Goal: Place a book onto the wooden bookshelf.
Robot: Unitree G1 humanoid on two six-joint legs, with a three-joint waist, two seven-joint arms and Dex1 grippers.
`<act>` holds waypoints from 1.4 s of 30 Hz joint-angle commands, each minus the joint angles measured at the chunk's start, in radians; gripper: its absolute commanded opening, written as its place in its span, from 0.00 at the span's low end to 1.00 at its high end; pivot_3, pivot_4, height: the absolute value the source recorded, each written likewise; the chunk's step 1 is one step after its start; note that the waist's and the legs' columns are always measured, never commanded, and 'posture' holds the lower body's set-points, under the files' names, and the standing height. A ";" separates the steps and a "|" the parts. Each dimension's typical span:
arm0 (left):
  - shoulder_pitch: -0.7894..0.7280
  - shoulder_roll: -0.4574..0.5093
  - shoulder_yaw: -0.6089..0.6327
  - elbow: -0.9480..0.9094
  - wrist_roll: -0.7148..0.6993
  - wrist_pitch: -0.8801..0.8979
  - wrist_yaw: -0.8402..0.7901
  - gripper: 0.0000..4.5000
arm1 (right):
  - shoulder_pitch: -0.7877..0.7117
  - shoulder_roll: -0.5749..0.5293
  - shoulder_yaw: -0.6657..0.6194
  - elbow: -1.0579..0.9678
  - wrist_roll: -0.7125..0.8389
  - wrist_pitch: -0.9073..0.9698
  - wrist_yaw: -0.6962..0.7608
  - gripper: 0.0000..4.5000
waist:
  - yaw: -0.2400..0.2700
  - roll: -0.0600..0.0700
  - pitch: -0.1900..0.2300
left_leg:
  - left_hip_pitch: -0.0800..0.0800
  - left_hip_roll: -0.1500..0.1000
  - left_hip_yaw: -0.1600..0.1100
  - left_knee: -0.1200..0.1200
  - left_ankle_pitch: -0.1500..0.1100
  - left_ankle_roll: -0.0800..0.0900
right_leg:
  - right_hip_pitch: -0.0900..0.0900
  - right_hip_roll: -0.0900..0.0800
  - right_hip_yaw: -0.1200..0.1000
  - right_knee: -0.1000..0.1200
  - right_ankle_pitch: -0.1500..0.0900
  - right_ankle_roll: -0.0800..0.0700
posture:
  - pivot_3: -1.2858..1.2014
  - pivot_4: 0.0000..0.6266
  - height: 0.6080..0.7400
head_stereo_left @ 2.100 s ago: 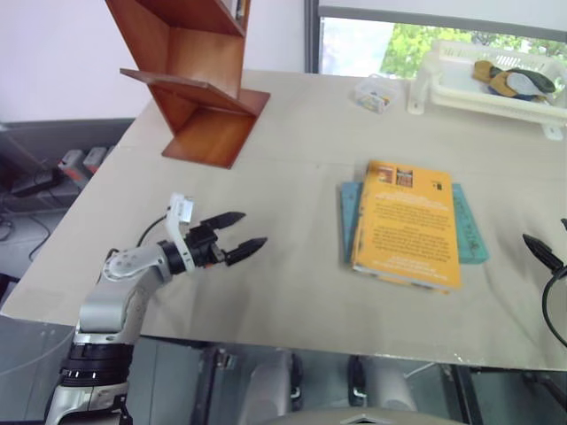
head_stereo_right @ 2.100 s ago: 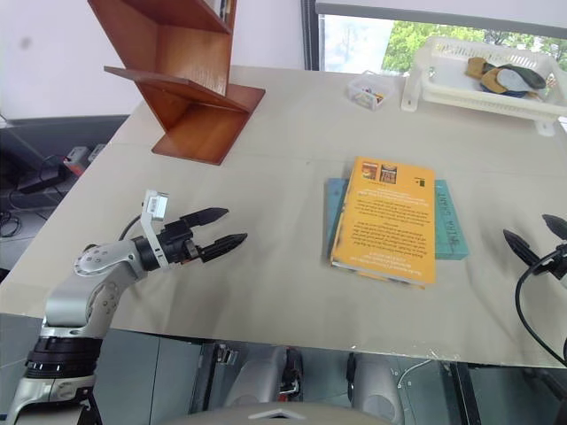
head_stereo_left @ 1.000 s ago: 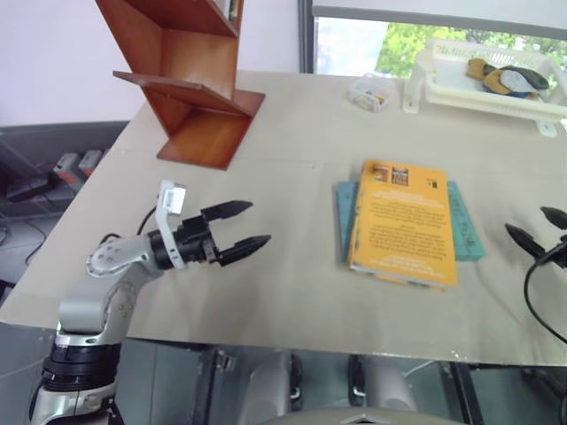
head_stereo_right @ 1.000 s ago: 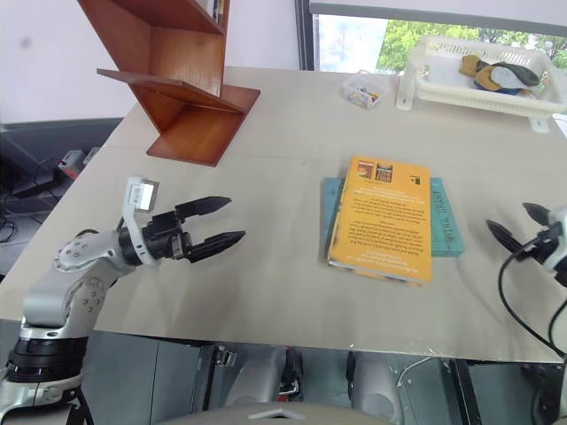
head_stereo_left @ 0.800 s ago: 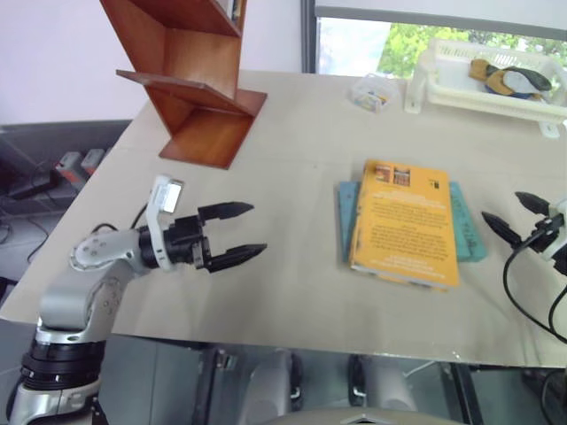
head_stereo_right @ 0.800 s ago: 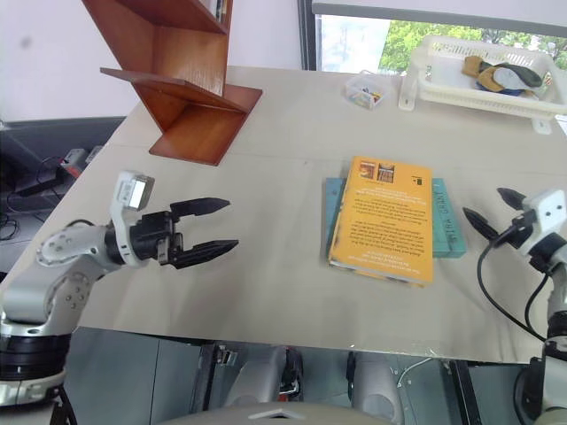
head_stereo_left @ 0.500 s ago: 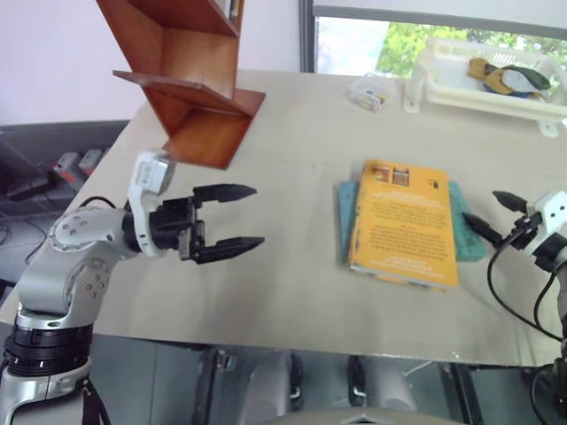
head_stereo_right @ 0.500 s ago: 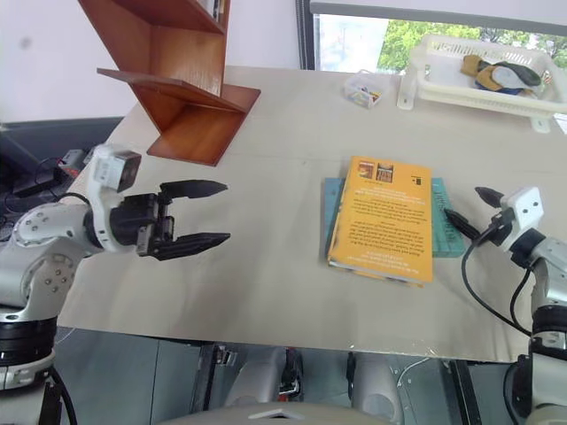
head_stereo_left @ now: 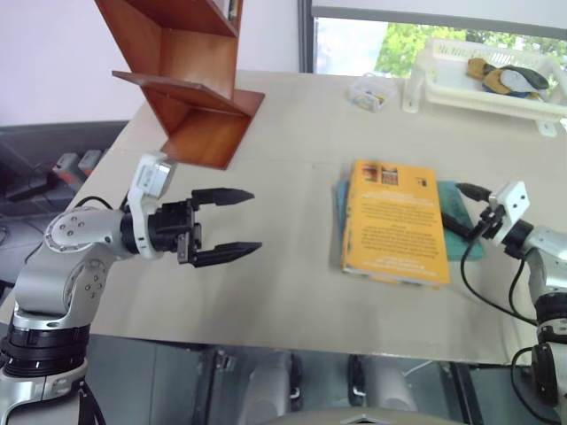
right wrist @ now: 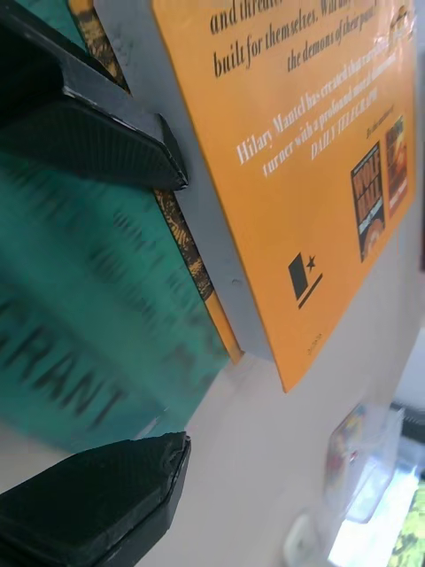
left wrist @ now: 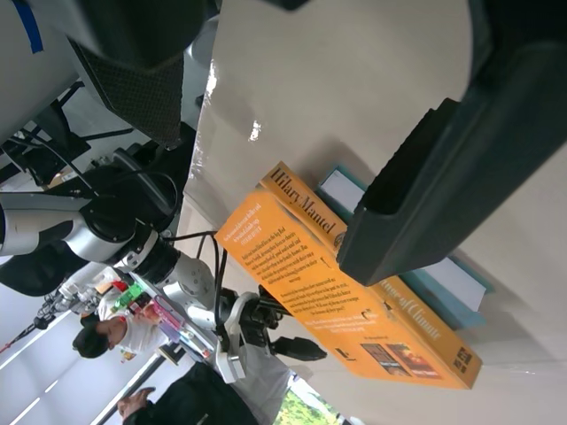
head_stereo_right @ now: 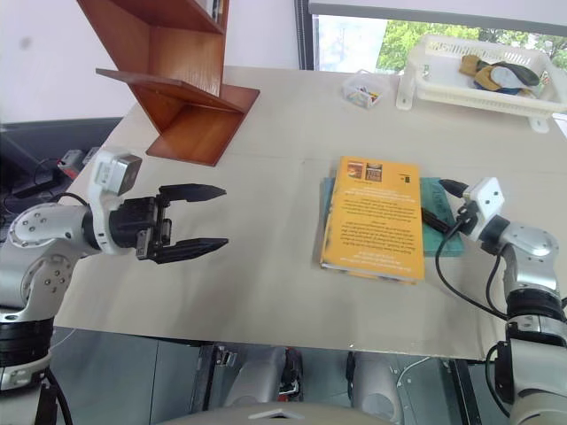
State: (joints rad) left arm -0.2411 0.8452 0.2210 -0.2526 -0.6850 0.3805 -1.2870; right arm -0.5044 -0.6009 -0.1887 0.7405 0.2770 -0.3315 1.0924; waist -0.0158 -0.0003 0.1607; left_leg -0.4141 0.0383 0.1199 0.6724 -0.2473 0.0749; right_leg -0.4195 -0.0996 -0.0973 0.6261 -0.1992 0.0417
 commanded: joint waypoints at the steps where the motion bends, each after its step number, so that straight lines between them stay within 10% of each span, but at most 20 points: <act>1: 0.009 0.006 0.014 -0.010 0.005 -0.020 0.000 0.99 | -0.020 0.004 0.011 -0.057 0.008 0.003 0.010 1.00 | 0.000 0.000 0.000 | 0.000 0.000 0.000 0.000 0.000 0.000 | 0.000 0.000 0.000 0.000 0.000 0.000 | 0.52 0.24 0.79; 26: 0.032 0.002 0.013 -0.013 0.009 -0.022 0.008 0.99 | -0.079 0.050 0.052 0.033 -0.030 -0.057 0.015 1.00 | 0.000 0.000 0.000 | 0.000 0.000 0.000 0.000 0.000 0.000 | 0.000 0.000 0.000 0.000 0.002 -0.003 | 0.52 0.24 0.79; 36: 0.039 -0.023 -0.008 -0.043 -0.020 0.130 0.149 0.99 | 0.030 -0.127 -0.066 0.008 0.049 -0.036 0.064 1.00 | 0.008 0.000 0.000 | -0.001 -0.001 -0.001 0.000 0.000 0.000 | 0.000 -0.002 -0.001 -0.001 0.001 -0.003 | 0.52 0.24 0.79; 42: -0.114 -0.143 -0.036 0.130 -0.137 0.389 0.293 0.99 | 0.281 -0.274 -0.249 -0.300 0.278 0.292 0.140 1.00 | 0.008 0.000 0.000 | 0.000 -0.001 -0.001 0.000 0.000 0.000 | 0.001 -0.001 -0.001 0.001 0.001 0.001 | 0.52 0.24 0.79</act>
State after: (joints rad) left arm -0.3158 0.7083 0.1780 -0.1680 -0.7806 0.7020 -1.0187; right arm -0.2530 -0.8264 -0.3585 0.5558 0.4660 -0.1455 1.2181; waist -0.0082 0.0000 0.1608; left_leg -0.4138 0.0376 0.1186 0.6730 -0.2471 0.0751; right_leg -0.4181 -0.1009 -0.0982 0.6272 -0.1987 0.0431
